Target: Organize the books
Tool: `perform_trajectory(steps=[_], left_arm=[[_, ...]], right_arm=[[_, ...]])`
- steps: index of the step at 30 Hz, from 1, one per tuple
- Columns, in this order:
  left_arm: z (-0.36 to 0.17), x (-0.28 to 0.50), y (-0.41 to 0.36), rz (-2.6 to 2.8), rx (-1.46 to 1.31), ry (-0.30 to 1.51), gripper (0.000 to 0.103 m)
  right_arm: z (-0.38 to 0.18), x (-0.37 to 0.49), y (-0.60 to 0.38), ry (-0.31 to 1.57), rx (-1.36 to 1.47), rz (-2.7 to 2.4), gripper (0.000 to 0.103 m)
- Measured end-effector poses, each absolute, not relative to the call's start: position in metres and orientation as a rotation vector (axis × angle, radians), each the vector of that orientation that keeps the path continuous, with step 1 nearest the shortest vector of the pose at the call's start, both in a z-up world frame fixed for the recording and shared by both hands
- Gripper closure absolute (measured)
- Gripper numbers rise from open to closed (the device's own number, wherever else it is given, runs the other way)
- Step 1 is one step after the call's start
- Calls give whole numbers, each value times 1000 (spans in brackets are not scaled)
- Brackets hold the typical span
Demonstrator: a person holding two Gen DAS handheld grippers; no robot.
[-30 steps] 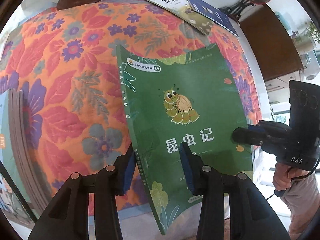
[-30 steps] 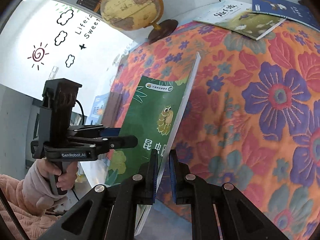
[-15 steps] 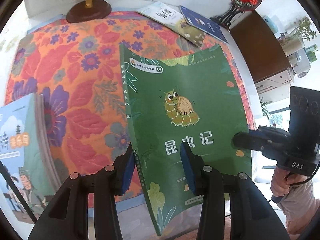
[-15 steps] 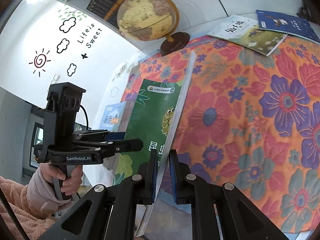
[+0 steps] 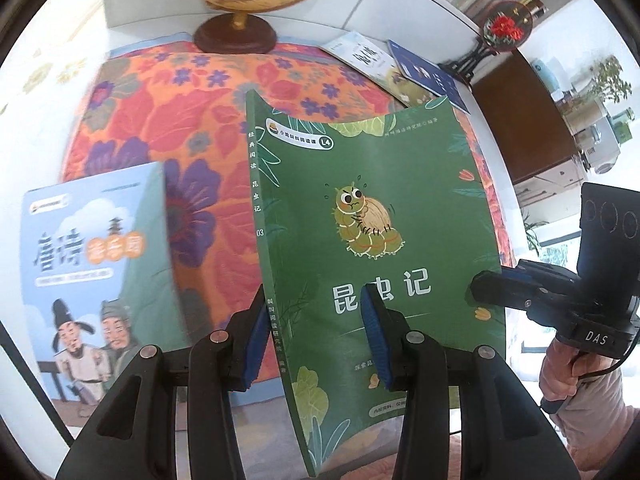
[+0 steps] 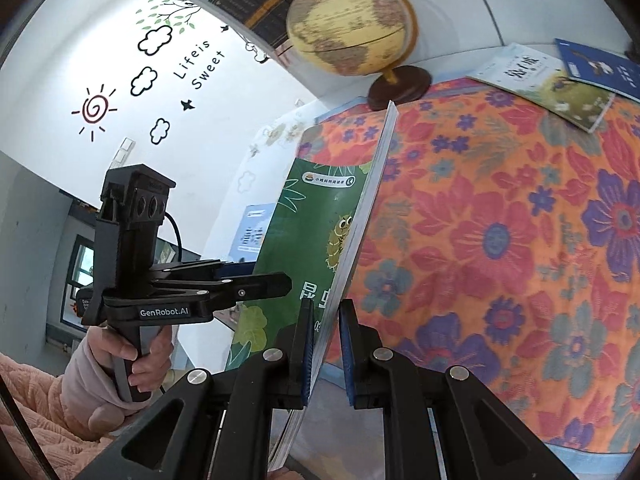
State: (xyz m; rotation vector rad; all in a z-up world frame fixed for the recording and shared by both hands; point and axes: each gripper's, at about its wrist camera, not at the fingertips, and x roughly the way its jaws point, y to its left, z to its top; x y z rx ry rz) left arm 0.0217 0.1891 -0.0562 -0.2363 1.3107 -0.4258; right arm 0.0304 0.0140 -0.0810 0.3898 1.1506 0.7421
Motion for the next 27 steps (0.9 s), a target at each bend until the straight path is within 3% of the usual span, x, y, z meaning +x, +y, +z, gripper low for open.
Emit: perform_trajectory(steps=[27], left_arm=[[-49,4,283,-309,-301,1252,62]], right_arm=[[-81,33,102,1162,339,828,90]])
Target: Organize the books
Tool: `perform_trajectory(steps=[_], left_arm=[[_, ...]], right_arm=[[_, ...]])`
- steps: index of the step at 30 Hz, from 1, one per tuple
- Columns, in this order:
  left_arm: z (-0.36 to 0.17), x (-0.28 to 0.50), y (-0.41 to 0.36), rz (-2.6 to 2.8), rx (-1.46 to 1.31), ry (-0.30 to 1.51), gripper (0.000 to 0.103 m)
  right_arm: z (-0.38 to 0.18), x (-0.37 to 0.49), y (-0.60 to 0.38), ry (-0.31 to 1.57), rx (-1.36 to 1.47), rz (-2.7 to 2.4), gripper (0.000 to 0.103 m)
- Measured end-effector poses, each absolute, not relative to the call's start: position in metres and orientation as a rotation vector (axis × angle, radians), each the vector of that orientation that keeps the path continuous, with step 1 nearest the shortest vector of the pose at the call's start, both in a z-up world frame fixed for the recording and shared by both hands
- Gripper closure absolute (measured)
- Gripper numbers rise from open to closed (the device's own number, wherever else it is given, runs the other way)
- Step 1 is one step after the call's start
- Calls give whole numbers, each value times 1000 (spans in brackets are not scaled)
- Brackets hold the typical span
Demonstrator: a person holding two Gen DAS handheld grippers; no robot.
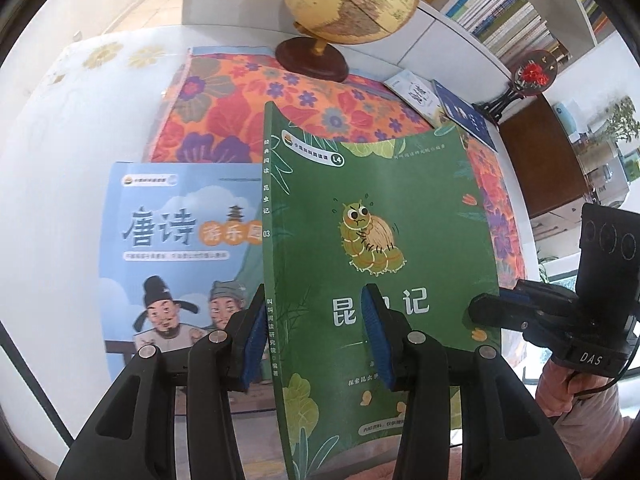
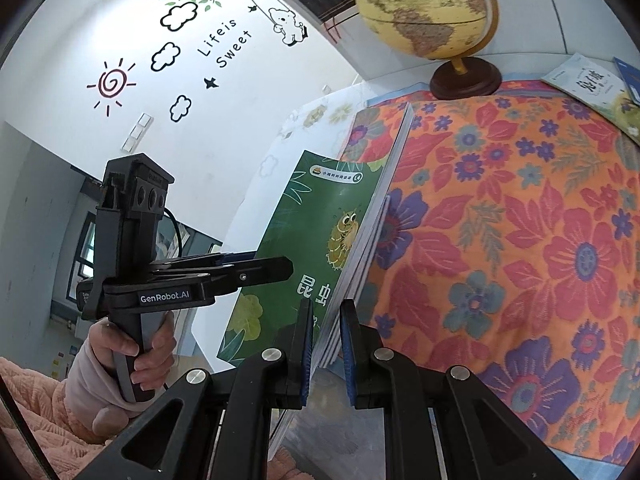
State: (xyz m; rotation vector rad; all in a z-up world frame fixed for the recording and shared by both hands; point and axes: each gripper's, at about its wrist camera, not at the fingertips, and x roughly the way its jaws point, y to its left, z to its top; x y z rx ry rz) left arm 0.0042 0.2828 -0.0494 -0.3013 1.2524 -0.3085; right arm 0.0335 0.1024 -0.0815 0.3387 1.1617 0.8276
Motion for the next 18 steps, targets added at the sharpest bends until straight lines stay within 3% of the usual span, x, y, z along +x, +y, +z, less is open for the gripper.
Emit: perform_trajectory(steps=[18], left_arm=[[-69,6,360,-231,-371,1267,60]], right_arm=[[-97,47,175,1205,315,886,90]])
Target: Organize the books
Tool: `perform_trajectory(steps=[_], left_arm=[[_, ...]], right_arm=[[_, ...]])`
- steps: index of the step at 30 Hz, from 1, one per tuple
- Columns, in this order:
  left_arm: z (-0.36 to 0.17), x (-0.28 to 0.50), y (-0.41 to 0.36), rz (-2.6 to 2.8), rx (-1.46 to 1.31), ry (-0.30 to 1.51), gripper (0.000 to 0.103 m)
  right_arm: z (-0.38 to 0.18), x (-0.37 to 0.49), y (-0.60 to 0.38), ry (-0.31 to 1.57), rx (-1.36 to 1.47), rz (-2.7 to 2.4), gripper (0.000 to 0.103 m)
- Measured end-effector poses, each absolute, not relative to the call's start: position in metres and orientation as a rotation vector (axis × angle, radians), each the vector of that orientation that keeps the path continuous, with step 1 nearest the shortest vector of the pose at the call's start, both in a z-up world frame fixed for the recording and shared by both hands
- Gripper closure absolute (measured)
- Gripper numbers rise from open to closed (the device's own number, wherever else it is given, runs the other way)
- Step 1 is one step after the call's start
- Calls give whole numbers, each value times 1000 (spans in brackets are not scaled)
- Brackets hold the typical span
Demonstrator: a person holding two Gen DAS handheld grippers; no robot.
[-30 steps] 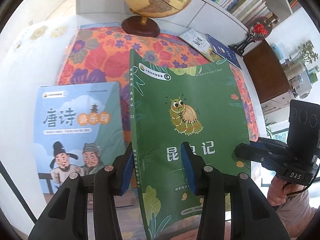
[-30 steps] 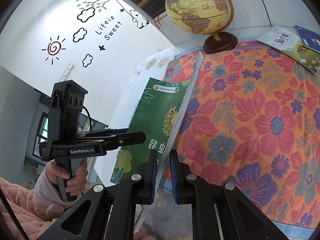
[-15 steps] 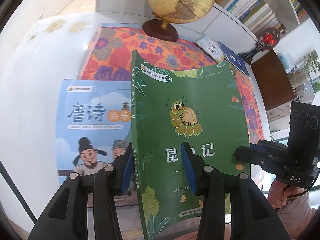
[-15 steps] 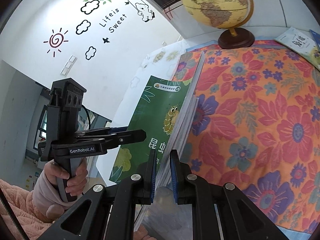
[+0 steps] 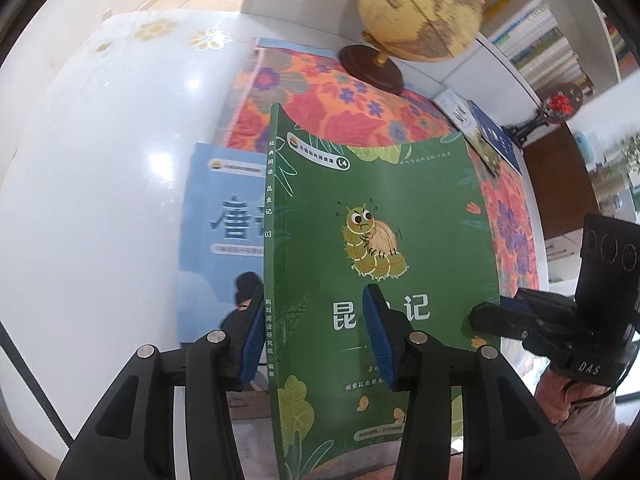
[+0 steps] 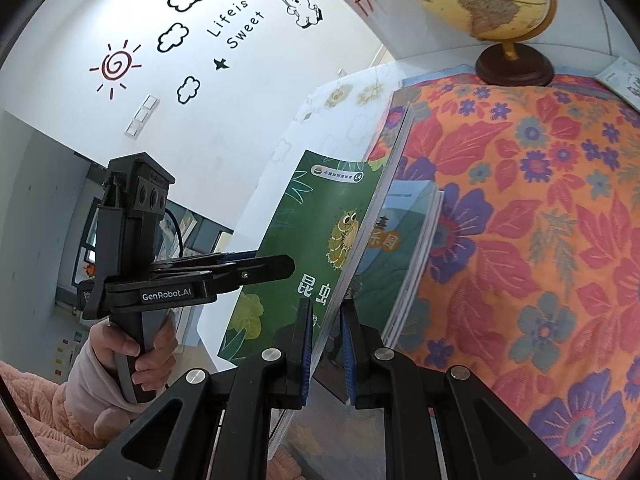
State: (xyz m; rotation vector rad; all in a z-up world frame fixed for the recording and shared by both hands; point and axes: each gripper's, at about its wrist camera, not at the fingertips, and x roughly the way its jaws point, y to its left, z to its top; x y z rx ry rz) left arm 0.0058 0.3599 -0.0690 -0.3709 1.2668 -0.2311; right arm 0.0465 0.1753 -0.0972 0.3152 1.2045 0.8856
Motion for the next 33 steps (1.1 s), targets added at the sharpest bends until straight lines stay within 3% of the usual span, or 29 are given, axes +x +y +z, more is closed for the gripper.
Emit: perform_trajectory(steps=[33], left_arm=[[-111,24,409,-158,-463,1332,58]], right_arm=[[-146,68,207,1356,353,802,90]])
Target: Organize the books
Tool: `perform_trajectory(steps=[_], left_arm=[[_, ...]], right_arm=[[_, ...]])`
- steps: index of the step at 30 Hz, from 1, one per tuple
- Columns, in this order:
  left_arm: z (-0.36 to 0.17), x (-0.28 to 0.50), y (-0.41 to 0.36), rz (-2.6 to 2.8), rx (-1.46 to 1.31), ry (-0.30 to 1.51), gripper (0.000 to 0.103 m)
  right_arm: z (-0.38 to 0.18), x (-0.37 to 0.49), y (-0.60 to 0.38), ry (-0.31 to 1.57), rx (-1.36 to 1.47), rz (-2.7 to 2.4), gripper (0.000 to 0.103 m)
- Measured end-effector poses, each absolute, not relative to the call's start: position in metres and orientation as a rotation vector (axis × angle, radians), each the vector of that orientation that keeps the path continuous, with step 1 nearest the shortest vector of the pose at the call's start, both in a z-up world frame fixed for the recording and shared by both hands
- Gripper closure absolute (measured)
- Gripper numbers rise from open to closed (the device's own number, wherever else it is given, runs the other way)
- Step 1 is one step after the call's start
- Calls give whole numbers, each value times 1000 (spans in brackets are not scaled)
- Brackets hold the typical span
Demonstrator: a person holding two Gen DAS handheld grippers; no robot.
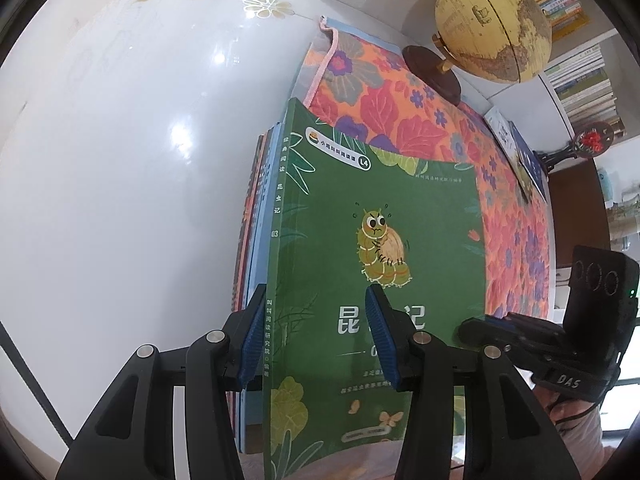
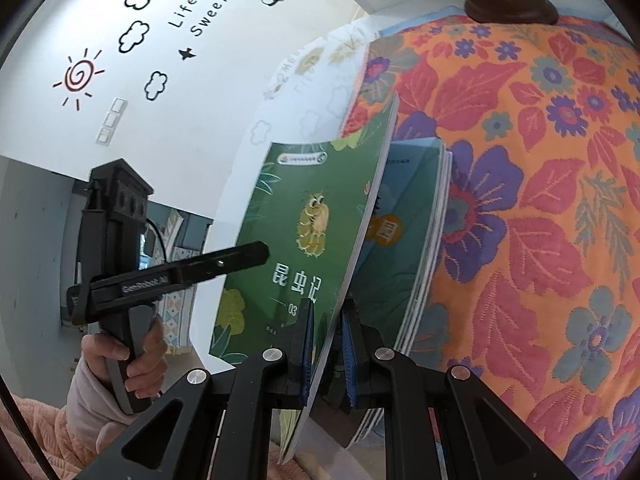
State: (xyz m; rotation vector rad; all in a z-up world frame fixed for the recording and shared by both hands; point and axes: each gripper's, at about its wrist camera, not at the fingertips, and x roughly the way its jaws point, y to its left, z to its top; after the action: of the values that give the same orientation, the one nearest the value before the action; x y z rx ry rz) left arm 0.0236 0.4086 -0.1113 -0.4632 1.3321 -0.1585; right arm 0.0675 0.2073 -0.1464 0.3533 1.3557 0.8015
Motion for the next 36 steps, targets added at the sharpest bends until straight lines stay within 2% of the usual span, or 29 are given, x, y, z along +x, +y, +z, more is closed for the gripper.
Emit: perform_trajectory(steps=[26,36], left_arm=[[-113,25,400,-88,-321,1392,55],[-98,17,405,-14,-339,1331,55]], right_arm=[[-159,61,205,1424,325,665,90],[-149,57,172,1380,412,624,83]])
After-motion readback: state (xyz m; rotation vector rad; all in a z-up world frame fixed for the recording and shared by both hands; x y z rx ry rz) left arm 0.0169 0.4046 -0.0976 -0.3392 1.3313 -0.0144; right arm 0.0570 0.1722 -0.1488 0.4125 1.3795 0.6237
